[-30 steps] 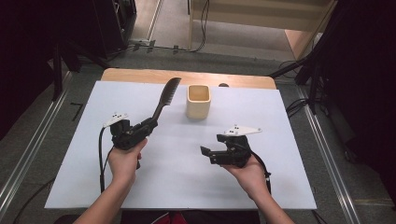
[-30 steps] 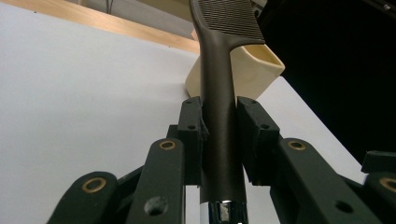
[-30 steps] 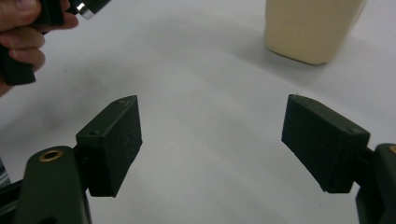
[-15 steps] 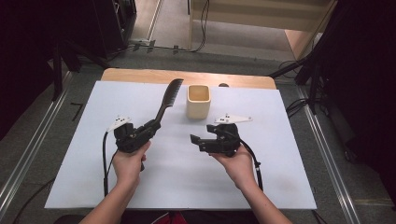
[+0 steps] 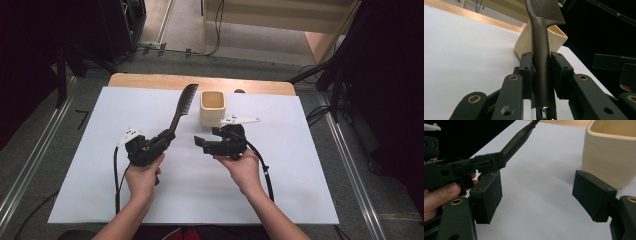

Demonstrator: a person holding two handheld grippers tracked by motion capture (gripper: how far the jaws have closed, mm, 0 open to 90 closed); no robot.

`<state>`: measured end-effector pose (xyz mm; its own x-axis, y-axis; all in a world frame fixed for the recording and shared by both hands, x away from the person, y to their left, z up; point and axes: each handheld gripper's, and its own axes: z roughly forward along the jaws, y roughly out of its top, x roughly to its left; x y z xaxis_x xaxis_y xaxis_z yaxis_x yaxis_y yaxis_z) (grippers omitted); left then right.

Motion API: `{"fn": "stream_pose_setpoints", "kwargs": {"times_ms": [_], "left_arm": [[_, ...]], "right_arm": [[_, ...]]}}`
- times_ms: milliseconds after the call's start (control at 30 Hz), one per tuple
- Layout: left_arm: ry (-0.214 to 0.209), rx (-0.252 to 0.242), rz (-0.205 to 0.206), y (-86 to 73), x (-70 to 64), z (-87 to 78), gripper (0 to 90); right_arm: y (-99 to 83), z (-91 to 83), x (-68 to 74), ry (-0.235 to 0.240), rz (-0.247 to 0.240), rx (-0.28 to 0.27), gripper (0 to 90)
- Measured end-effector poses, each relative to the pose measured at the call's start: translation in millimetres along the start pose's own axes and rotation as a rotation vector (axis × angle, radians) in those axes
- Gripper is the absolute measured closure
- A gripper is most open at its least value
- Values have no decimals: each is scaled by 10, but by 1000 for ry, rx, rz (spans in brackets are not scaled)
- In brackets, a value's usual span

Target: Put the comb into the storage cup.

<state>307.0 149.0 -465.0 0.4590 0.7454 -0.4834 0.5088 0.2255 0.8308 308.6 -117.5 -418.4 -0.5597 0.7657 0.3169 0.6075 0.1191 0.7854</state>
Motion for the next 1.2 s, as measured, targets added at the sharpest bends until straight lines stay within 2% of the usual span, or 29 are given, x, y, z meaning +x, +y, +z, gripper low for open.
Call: {"fn": "stream_pose_setpoints", "kwargs": {"times_ms": [467, 800, 1000, 1200], "left_arm": [[-1, -51, -19, -82, -6, 19, 733], [-2, -72, 1, -106, -33, 15, 733], [-2, -78, 3, -126, -47, 22, 733], [-9, -89, -13, -145, -45, 35, 733]], "right_arm": [[165, 241, 85, 20, 57, -29, 235], [248, 451, 135, 36, 108, -18, 252], [282, 534, 140, 29, 138, -18, 266], [337, 608, 178, 18, 140, -33, 271]]}}
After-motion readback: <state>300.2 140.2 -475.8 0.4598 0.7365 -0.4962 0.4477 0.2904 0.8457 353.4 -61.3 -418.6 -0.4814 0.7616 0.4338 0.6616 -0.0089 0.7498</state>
